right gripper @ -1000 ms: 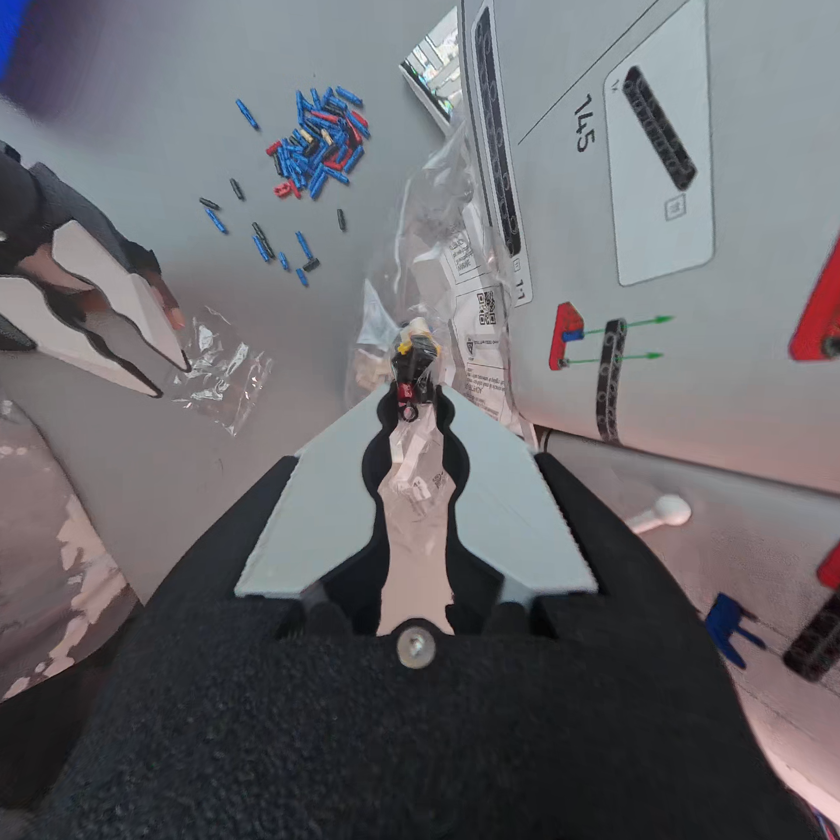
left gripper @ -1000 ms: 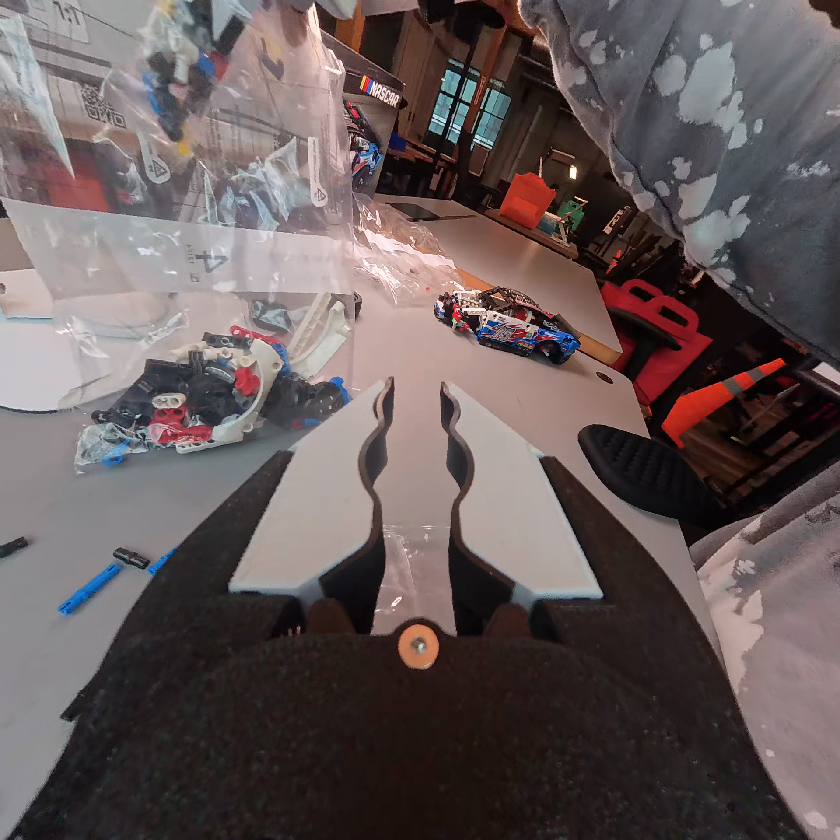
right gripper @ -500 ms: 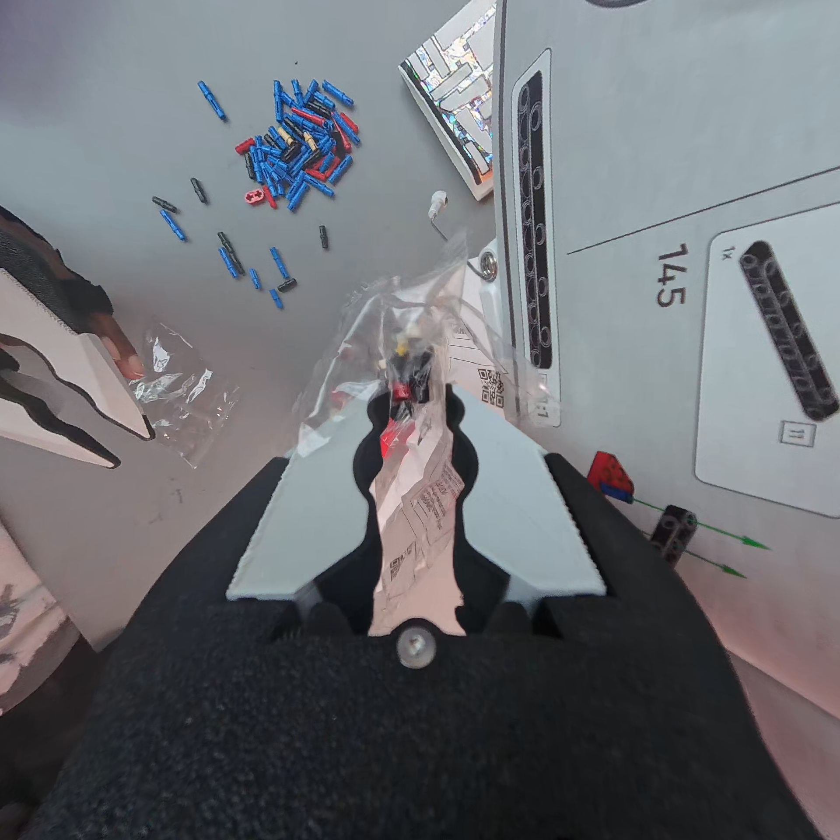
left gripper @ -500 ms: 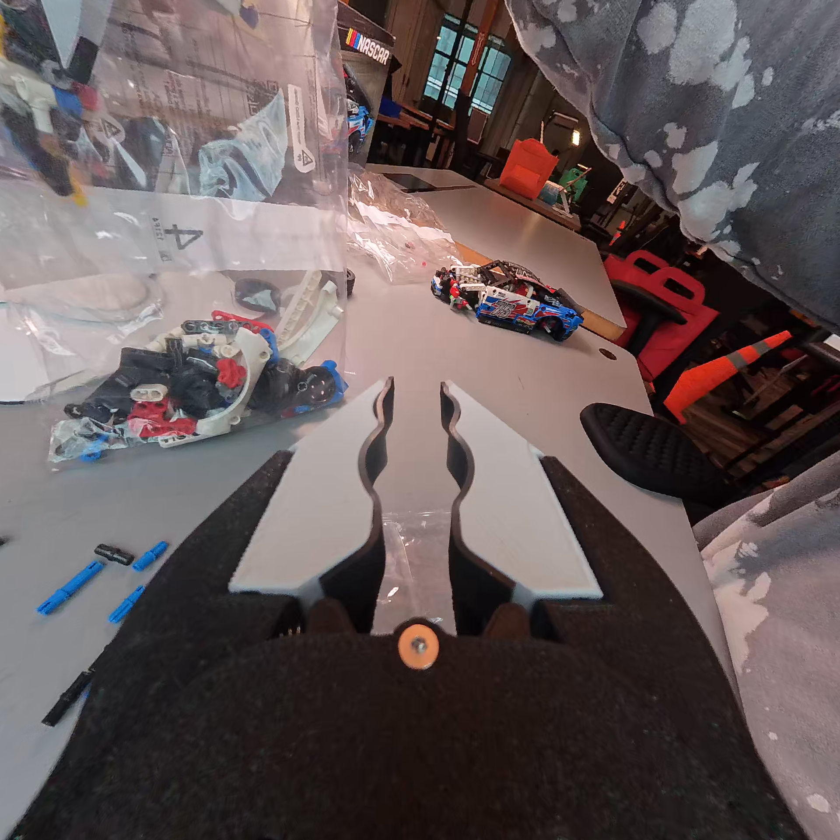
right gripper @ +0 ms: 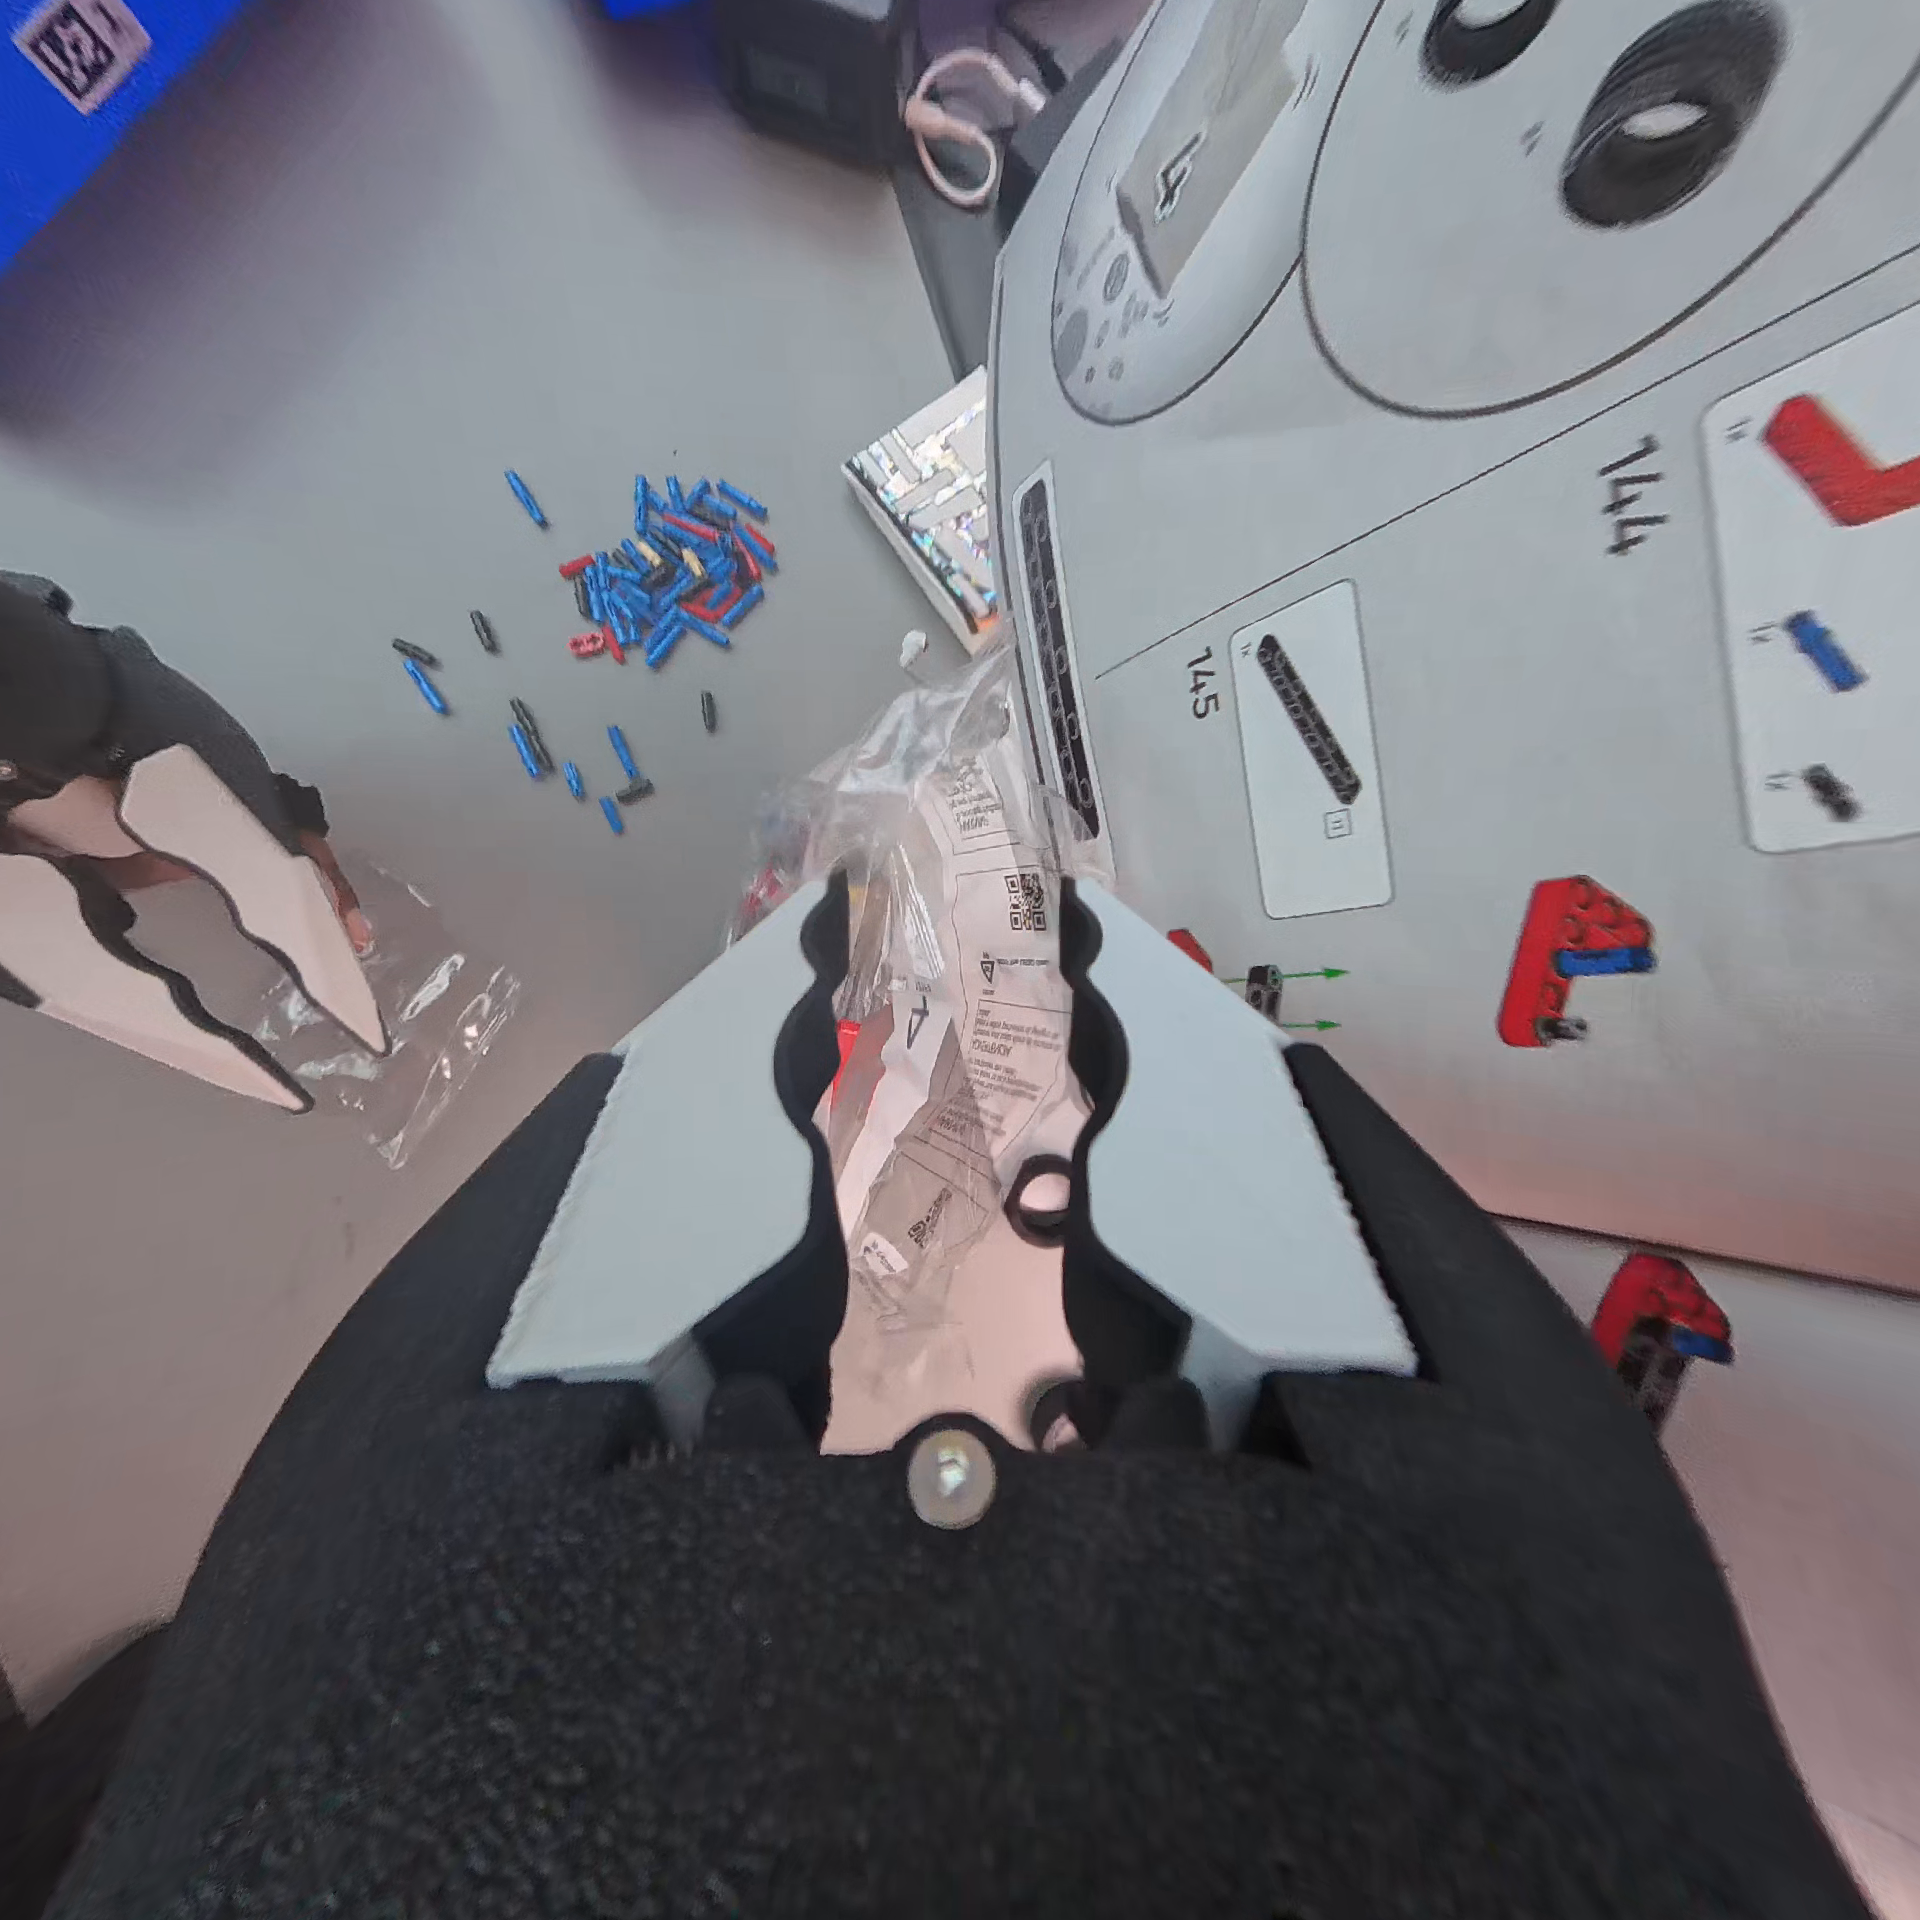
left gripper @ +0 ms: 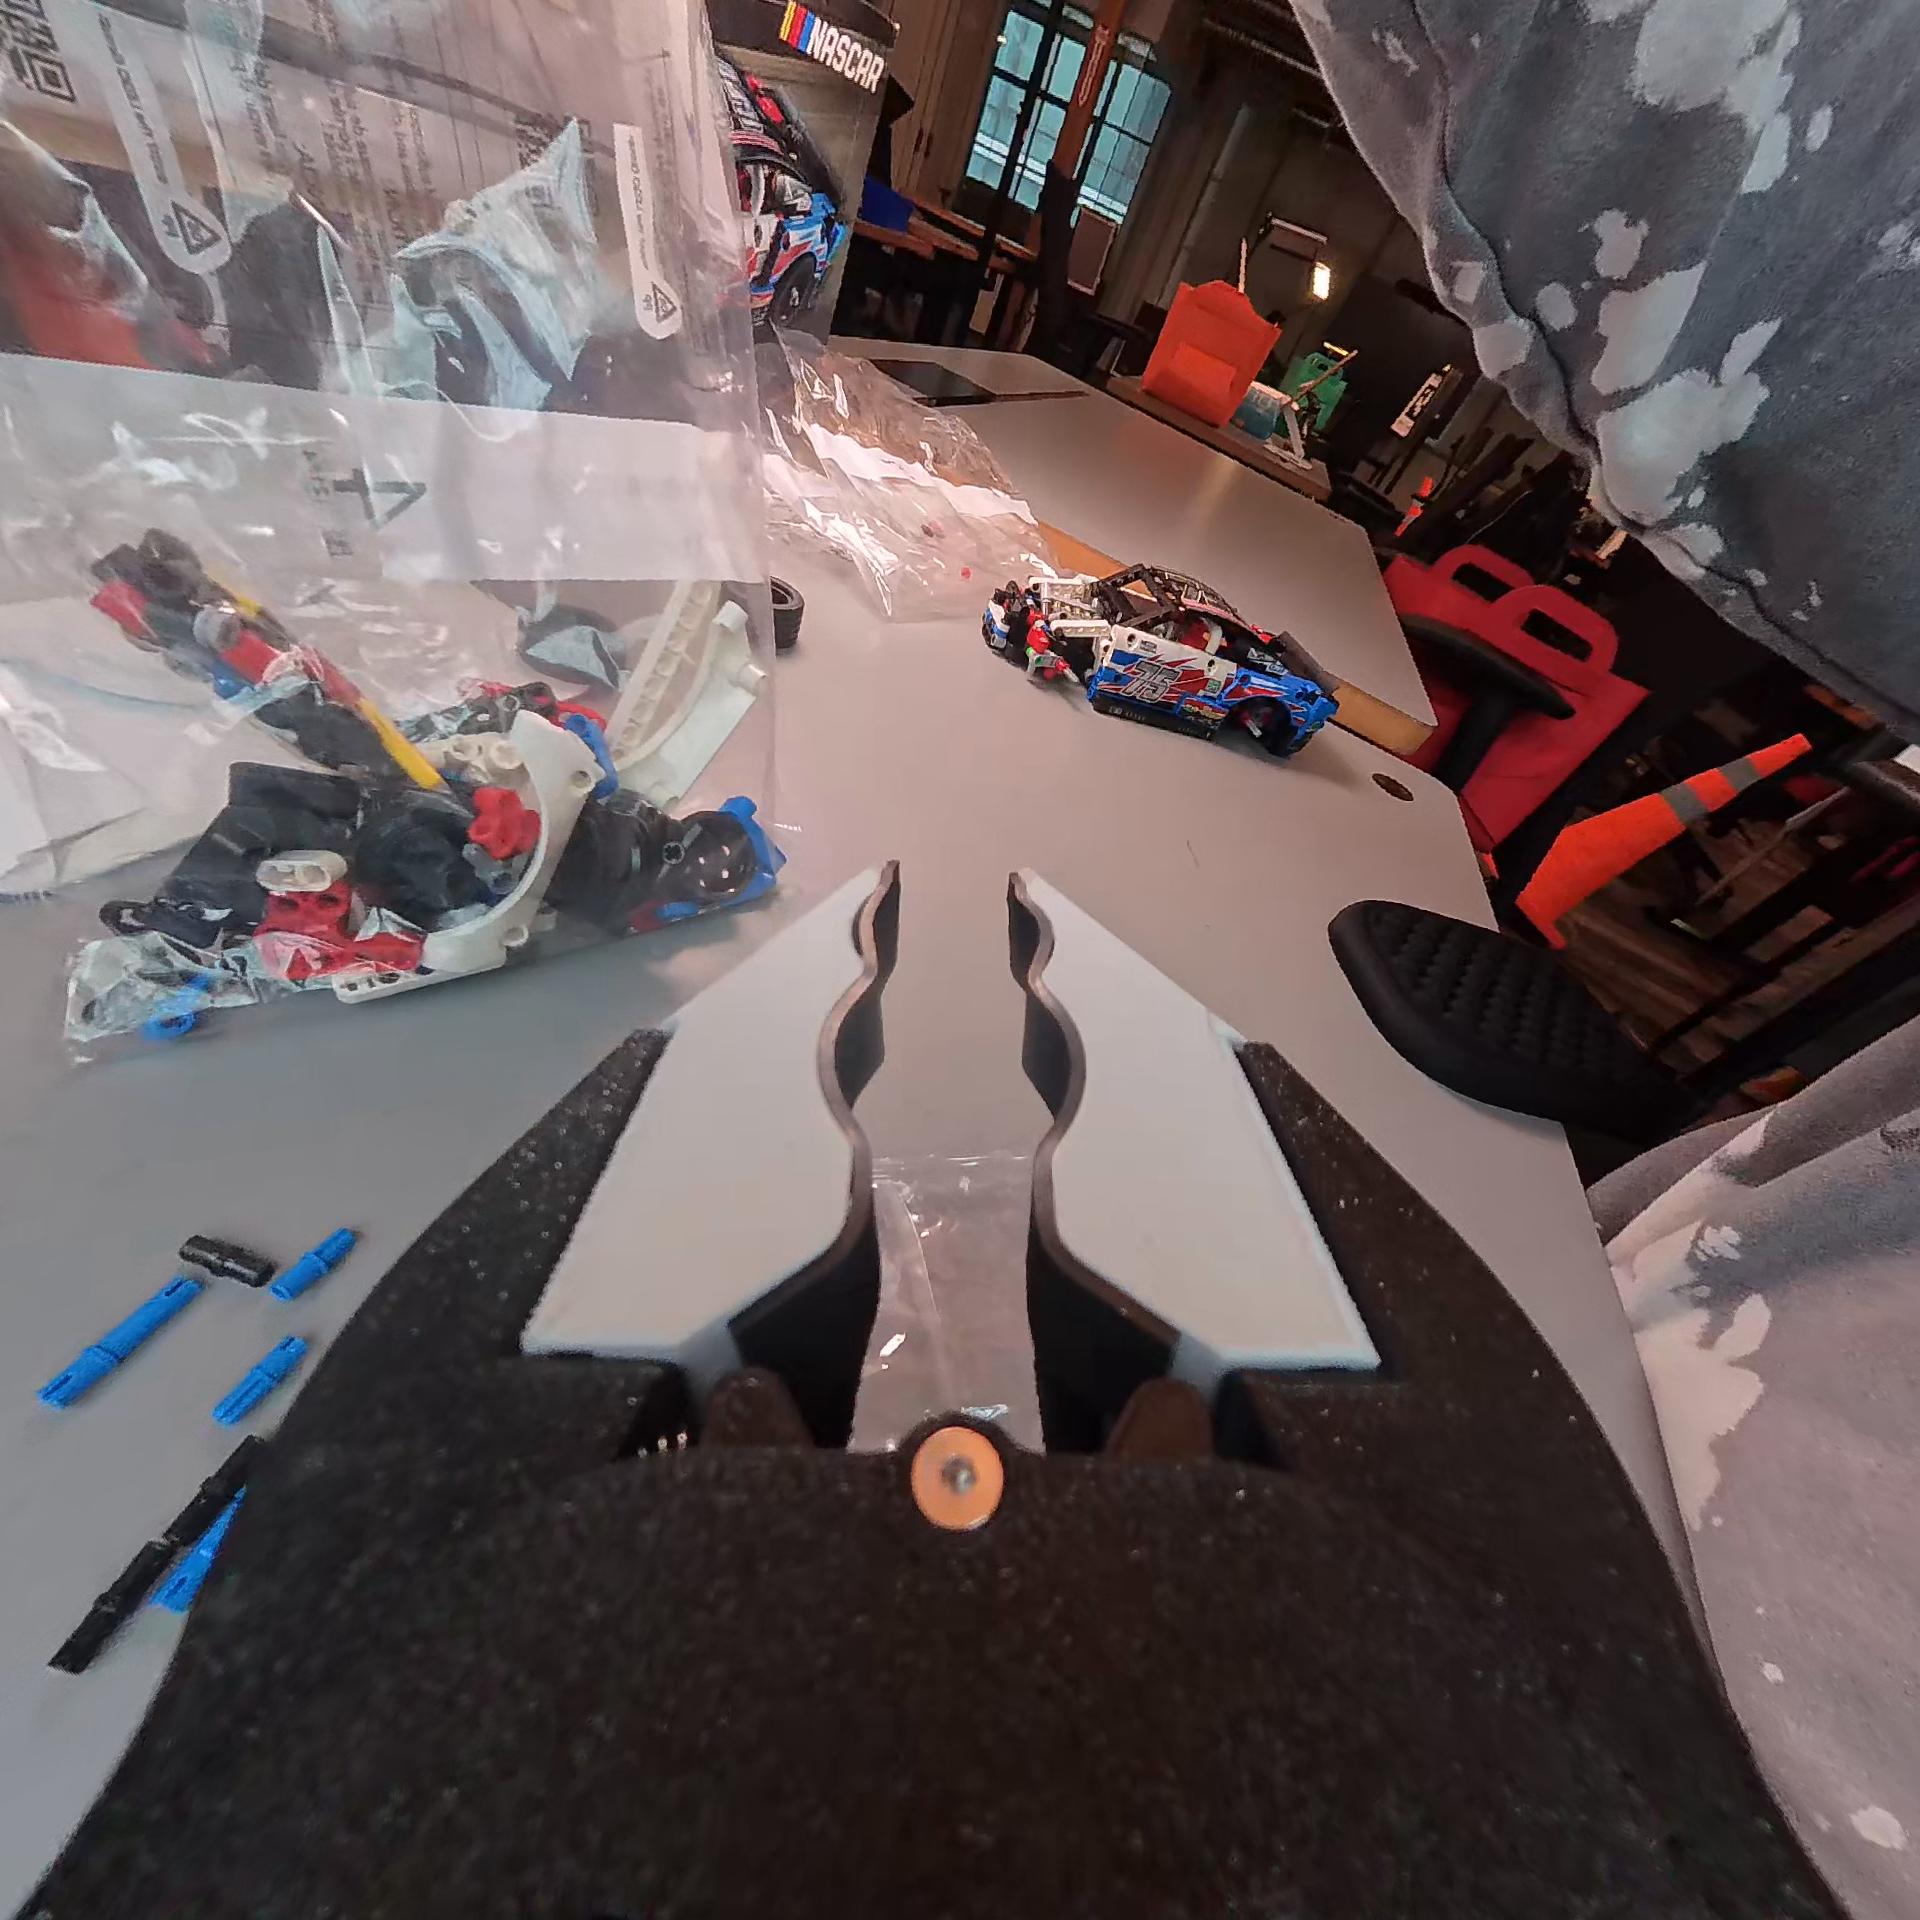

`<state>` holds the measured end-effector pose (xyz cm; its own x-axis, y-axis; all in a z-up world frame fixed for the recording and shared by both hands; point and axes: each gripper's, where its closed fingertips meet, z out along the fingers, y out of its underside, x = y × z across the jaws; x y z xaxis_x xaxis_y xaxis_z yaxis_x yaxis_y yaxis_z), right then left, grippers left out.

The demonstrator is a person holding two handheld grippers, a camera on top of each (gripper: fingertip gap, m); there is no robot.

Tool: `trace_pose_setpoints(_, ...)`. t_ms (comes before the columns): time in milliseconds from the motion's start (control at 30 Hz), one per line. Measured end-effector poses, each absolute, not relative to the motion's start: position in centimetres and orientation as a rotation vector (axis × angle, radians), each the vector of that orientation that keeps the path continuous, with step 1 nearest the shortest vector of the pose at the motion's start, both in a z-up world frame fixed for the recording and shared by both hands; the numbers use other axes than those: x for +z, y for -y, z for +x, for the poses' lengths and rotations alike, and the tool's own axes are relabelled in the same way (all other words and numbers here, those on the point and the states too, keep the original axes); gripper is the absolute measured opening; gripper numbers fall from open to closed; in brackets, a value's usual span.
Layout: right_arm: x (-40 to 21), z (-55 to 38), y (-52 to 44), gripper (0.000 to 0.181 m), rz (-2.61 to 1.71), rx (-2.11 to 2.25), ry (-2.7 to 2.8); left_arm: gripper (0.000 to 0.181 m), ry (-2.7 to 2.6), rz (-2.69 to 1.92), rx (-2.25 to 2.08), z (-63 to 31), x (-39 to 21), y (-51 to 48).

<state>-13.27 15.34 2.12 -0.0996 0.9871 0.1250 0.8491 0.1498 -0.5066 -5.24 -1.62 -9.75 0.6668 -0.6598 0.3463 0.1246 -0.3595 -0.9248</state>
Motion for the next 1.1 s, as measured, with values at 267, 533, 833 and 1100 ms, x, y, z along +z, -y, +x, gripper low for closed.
trace_pose_setpoints(267, 12.9, -10.7, -10.9, 0.041, -1.265, 0.713, 1.482, 0.025, -0.406, -1.77, -0.758, -7.6, -9.5, 1.0)
trace_pose_setpoints(533, 0.7, -3.2, -1.4, 0.044, -1.348, 0.935, 1.388, 0.028, -0.283, -1.789, -0.645, -14.1, -9.1, 0.0)
trace_pose_setpoints(833, -18.8, -2.0, 4.5, 0.04, -1.83, 0.914, 1.751, 0.029, -0.278, -1.838, -0.609, -15.3, -10.8, 0.0)
trace_pose_setpoints(1100, -20.6, -2.3, 5.5, 0.01, -1.884, 0.891, 1.785, 0.027, -0.174, -1.802, -0.42, -18.7, -10.3, -0.7)
